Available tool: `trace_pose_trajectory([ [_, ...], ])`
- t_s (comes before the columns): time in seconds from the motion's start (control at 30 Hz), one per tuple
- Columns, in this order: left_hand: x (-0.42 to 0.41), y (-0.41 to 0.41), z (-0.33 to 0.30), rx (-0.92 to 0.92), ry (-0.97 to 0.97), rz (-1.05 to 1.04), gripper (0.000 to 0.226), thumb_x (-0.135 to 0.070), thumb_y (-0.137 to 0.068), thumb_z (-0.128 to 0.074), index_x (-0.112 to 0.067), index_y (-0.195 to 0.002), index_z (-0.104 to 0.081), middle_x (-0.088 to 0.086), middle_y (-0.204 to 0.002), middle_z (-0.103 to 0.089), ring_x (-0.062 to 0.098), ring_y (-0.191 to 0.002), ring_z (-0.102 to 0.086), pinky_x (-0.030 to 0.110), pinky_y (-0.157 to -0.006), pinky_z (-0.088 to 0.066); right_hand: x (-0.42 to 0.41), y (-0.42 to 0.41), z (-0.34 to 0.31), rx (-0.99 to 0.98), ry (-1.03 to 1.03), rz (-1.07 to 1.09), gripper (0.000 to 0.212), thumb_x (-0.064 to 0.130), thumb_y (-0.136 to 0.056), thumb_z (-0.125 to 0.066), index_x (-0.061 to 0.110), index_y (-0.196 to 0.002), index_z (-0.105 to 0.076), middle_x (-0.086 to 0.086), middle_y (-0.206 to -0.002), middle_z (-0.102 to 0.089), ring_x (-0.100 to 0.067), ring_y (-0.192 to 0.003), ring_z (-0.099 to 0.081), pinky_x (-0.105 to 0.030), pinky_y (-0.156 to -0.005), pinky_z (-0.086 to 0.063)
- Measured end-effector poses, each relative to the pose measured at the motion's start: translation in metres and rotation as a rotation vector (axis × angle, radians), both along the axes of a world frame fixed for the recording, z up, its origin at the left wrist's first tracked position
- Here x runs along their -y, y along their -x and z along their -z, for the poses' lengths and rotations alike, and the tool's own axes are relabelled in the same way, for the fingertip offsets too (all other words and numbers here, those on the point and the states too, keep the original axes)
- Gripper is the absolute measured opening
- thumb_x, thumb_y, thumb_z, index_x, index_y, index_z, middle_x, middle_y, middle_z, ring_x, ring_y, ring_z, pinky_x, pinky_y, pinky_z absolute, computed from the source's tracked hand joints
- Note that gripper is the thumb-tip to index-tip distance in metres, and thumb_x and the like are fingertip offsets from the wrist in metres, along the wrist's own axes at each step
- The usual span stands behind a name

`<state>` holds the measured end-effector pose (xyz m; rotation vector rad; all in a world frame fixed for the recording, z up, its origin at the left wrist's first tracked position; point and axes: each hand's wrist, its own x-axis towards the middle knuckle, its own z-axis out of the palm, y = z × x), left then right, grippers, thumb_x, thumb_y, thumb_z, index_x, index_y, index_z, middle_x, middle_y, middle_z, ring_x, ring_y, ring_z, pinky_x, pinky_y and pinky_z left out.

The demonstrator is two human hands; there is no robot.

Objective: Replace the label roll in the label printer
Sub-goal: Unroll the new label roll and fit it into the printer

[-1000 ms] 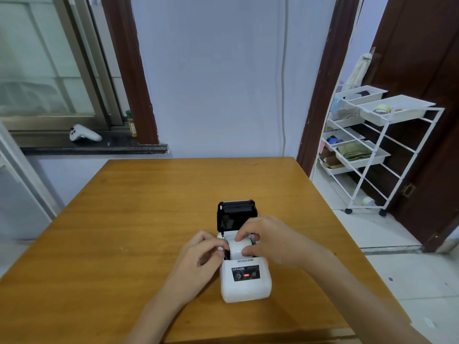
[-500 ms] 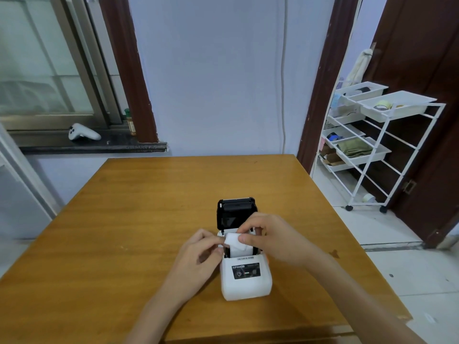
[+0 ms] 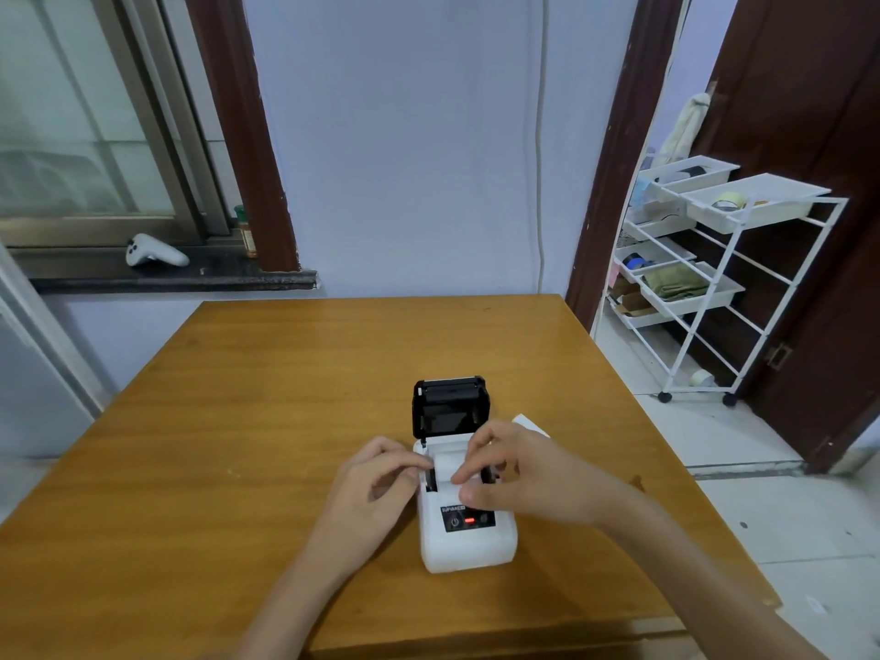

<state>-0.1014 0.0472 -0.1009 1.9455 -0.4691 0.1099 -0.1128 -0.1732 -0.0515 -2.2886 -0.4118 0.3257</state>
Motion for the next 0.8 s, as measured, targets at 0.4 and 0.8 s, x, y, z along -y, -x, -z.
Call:
trace_pose_trajectory([
  [0.4,-0.001,0.0,0.003,-0.04,0.057,0.012,0.027,-0.005,-0.092,-0.062,-0.027,-0.108,-0.066,-0.016,-0.1,-0.057,0.01,-0.09,-0.059,0.017,-0.073,-0.051,-0.005,0.042,0.011,0.245,0.178,0.018,0.053,0.056,-0.092,-0.047,0.032,-0.139,-0.054,0.029,-0.111,-0.037,-0.001,-0.113,-0.033,-0.019,-0.097,-0.036],
  [0.8,-0.003,-0.002,0.008,-0.074,0.054,0.017,0.04,-0.021,-0.09,-0.061,-0.042,-0.122,-0.052,-0.022,-0.111,-0.055,0.014,-0.091,-0.06,0.036,-0.085,-0.055,-0.005,0.046,0.015,0.244,-0.192,0.249,0.029,0.04,-0.093,-0.056,0.037,-0.119,-0.068,0.027,-0.112,-0.049,0.004,-0.114,-0.043,-0.009,-0.089,-0.035],
])
